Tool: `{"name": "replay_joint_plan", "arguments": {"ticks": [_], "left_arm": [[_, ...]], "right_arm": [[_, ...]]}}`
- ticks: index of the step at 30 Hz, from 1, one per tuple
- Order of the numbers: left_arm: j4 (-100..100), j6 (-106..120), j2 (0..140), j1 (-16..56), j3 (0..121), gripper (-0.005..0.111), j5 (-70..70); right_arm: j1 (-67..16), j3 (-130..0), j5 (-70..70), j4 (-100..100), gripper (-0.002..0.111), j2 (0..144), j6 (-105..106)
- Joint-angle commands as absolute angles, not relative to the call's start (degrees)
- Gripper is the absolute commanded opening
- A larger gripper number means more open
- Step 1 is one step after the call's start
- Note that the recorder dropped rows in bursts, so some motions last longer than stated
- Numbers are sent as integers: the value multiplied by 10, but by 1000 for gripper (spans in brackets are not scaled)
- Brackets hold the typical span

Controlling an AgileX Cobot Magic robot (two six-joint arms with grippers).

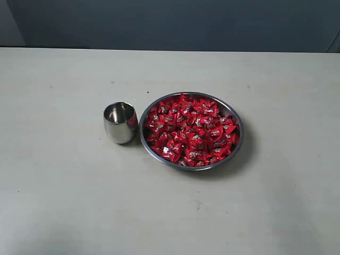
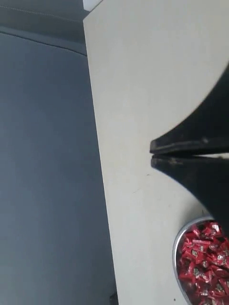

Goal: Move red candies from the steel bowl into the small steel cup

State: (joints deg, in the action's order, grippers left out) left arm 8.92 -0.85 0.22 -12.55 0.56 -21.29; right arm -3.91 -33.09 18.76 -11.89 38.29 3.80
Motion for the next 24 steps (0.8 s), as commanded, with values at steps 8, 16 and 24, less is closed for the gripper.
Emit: {"name": "replay_joint_plan", "arguments": {"ticks": [8, 16, 24], "left_arm": [[90, -11, 0, -125, 2, 0, -209], [90, -11, 0, -125, 2, 0, -209], [90, -11, 0, -125, 2, 0, -209]], "right_arm": [[-50, -334, 240, -263, 0, 476, 130], [-130, -339, 292, -469, 1, 658, 407], [-183, -426, 324, -476, 6, 841, 462]]}}
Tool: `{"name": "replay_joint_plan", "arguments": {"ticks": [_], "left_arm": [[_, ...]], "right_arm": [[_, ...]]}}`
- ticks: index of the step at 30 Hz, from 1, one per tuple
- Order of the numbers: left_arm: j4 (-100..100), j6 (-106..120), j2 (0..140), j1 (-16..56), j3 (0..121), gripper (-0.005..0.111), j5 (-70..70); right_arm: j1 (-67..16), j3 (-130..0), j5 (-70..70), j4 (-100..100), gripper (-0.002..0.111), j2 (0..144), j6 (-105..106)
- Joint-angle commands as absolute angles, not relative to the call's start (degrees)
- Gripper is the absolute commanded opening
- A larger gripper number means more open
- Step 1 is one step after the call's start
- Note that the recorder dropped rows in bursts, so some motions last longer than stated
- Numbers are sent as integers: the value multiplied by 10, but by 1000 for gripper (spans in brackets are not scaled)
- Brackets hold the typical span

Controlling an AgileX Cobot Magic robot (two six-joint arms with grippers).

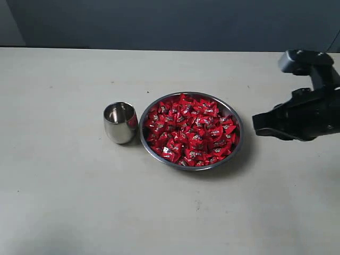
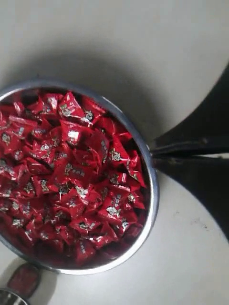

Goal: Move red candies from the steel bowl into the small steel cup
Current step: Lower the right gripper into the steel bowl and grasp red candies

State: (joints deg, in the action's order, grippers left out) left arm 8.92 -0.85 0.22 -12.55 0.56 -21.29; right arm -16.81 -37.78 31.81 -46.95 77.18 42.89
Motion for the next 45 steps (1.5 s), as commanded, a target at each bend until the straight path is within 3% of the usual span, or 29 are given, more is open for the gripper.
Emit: {"name": "replay_joint_plan", "arguments": {"ticks": [1, 5, 7, 22, 30, 45], "left_arm": [[90, -11, 0, -125, 2, 0, -209], [90, -11, 0, -125, 2, 0, -209], [90, -11, 0, -125, 2, 0, -209], [90, -11, 0, -125, 2, 0, -209], [90, -11, 0, -125, 2, 0, -209], [90, -11, 0, -125, 2, 0, -209]], "right_arm": [[-185, -437, 327, -476, 10, 857, 466], [-185, -492, 357, -474, 42, 924, 467], [-185, -514, 371, -476, 47, 954, 467], [-235, -584, 352, -427, 39, 1082, 448], [-235, -586, 342, -419, -1, 1097, 448], [-235, -587, 343, -398, -1, 994, 437]]}}
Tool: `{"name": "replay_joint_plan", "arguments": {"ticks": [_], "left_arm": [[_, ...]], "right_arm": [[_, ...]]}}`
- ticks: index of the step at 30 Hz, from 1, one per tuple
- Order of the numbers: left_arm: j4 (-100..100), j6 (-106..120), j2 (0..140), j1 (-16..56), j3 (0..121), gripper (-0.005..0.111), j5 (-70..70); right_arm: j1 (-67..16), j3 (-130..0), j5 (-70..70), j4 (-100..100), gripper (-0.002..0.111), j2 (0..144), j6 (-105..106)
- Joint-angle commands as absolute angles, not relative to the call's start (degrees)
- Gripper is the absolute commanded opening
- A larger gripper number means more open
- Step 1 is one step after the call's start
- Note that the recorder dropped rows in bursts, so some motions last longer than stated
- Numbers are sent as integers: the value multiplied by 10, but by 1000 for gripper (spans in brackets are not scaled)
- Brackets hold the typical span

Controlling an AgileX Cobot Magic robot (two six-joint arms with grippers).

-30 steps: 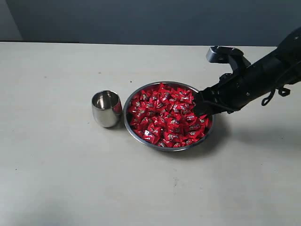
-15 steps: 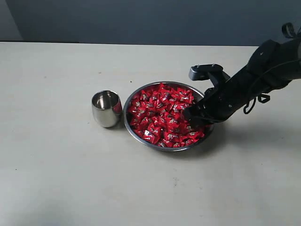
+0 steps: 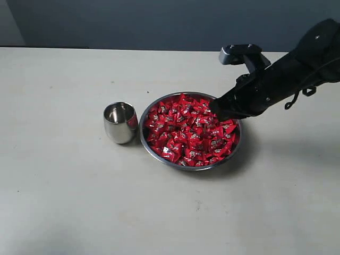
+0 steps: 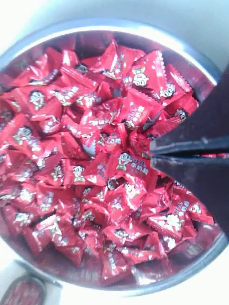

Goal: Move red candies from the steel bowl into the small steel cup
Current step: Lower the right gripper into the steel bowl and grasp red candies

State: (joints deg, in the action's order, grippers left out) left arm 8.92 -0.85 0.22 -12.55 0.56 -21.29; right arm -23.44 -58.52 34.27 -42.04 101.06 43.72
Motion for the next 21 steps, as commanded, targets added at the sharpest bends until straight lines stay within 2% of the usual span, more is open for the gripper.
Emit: {"name": "replay_joint_plan", "arguments": {"ticks": [1, 4, 9, 10, 21], "left_arm": [[90, -11, 0, -125, 2, 0, -209], [90, -11, 0, -125, 2, 0, -209], [90, -11, 0, -125, 2, 0, -209], [90, -11, 0, -125, 2, 0, -209], [90, -11, 0, -125, 2, 0, -209]], "right_arm": [[-235, -587, 346, -392, -1, 997, 437], [-235, -587, 350, -388, 5, 1016, 437], [-235, -587, 345, -397, 41, 1058, 437], [-235, -587, 345, -399, 45, 1064, 437], [-235, -592, 338, -440, 42, 1118, 439]]}}
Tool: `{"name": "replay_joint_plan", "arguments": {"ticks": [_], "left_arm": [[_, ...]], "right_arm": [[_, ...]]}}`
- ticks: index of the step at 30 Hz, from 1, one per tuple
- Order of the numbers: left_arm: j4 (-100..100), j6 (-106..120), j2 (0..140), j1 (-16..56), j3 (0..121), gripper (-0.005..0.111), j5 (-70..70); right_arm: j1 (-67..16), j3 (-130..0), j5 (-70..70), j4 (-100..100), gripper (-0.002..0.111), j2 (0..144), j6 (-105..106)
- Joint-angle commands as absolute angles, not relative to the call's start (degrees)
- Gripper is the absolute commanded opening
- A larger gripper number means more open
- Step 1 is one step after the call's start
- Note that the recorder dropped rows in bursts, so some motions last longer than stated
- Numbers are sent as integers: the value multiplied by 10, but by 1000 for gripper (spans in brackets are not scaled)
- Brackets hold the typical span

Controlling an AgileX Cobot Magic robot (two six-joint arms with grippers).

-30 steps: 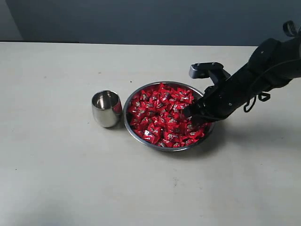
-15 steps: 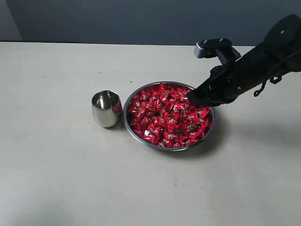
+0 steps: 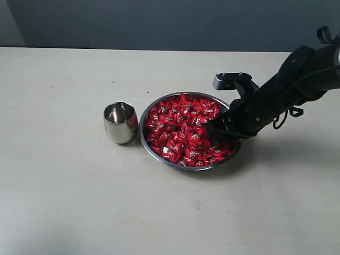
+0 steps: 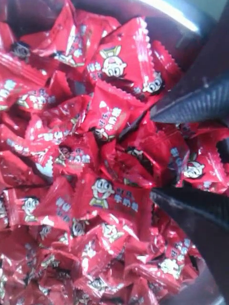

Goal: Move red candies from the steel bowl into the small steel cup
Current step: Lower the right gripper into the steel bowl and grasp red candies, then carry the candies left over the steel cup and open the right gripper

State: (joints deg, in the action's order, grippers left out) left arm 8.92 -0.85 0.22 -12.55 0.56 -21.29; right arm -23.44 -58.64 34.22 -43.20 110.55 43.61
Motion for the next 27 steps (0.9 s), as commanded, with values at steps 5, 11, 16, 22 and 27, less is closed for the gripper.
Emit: {"name": "replay_joint_plan", "arguments": {"ticks": [5, 11, 16, 22, 27], "left_arm": [[90, -11, 0, -125, 2, 0, -209], [90, -11, 0, -125, 2, 0, -209], [90, -11, 0, -125, 2, 0, -209], [90, -11, 0, -125, 2, 0, -209], [90, -11, 0, -125, 2, 0, -209]], "right_arm": [[-235, -598, 346, -441, 0, 1119, 437], [-235, -598, 352, -431, 0, 1055, 436], [-235, -599, 354, -462, 0, 978, 425], [-320, -721, 387, -474, 0, 1020, 425], [-400, -868, 387, -459, 0, 1137, 420]]}}
